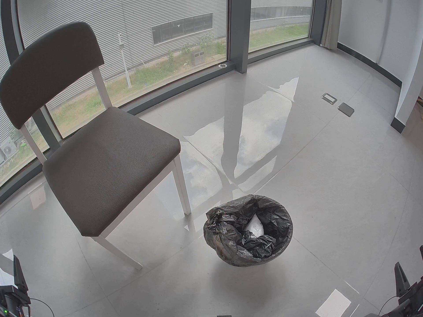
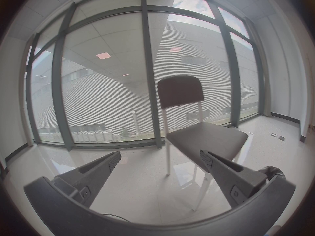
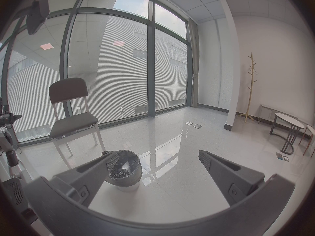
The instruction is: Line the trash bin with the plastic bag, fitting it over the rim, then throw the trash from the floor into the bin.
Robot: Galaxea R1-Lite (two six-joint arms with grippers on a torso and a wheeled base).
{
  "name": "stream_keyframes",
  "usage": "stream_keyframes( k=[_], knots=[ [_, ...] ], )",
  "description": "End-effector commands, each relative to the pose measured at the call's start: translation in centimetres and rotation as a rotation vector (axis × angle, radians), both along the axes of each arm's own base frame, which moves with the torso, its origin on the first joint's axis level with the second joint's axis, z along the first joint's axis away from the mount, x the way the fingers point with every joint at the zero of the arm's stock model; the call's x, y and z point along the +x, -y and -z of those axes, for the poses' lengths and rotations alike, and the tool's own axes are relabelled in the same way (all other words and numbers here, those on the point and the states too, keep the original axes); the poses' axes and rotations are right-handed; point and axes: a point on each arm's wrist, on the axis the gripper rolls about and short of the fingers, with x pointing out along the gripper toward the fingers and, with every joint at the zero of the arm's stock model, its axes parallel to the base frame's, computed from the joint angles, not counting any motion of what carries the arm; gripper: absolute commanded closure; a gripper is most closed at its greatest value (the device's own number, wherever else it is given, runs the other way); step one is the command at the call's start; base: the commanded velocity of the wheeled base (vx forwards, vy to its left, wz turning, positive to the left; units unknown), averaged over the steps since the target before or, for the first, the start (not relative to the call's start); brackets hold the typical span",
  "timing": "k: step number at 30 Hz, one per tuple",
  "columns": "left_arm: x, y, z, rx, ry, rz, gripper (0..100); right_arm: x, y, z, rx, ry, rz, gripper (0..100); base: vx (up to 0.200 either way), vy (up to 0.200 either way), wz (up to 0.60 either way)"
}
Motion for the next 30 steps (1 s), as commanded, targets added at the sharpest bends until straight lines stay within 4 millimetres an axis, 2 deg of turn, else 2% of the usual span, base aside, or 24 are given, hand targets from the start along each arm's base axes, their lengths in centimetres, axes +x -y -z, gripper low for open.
stream_keyframes(
  k=[1, 8, 11, 13, 14, 16, 21, 25, 30],
  knots=[
    [0.0, 0.0, 0.4, -0.043, 0.020, 0.023, 0, 0.0, 0.0, 0.5, 0.007, -0.005, 0.007, 0, 0.000, 0.000, 0.00],
    [0.2, 0.3, 0.3, -0.028, 0.014, 0.179, 0, 0.0, 0.0, 0.5, -0.002, -0.003, 0.004, 0, 0.000, 0.000, 0.00],
    [0.2, 0.8, 0.4, -0.021, -0.026, 0.366, 0, 0.0, 0.0, 0.5, -0.011, -0.003, -0.002, 0, 0.000, 0.000, 0.00],
    [0.2, 0.8, 0.4, -0.021, -0.026, 0.366, 0, 0.0, 0.0, 0.5, -0.011, -0.003, -0.002, 0, 0.000, 0.000, 0.00],
    [0.1, 0.9, 0.4, 0.043, -0.072, 0.447, 0, 0.0, 0.0, 0.5, -0.011, -0.003, -0.002, 0, 0.000, 0.000, 0.00],
    [0.1, 1.1, 0.4, 0.064, -0.078, 0.502, 0, 0.0, 0.0, 0.5, -0.011, -0.005, -0.002, 0, 0.000, 0.000, 0.00],
    [0.1, 1.1, 0.4, 0.056, -0.079, 0.510, 0, 0.0, 0.0, 0.5, -0.010, -0.003, -0.002, 0, 0.000, 0.000, 0.00],
    [0.1, 0.8, 0.4, 0.030, -0.063, 0.395, 0, 0.0, 0.0, 0.5, -0.010, -0.003, 0.008, 0, 0.000, 0.000, 0.00],
    [0.3, 0.7, 0.3, 0.026, -0.011, 0.333, 0, 0.0, 0.0, 0.5, -0.010, -0.003, 0.010, 0, 0.000, 0.000, 0.00]
  ],
)
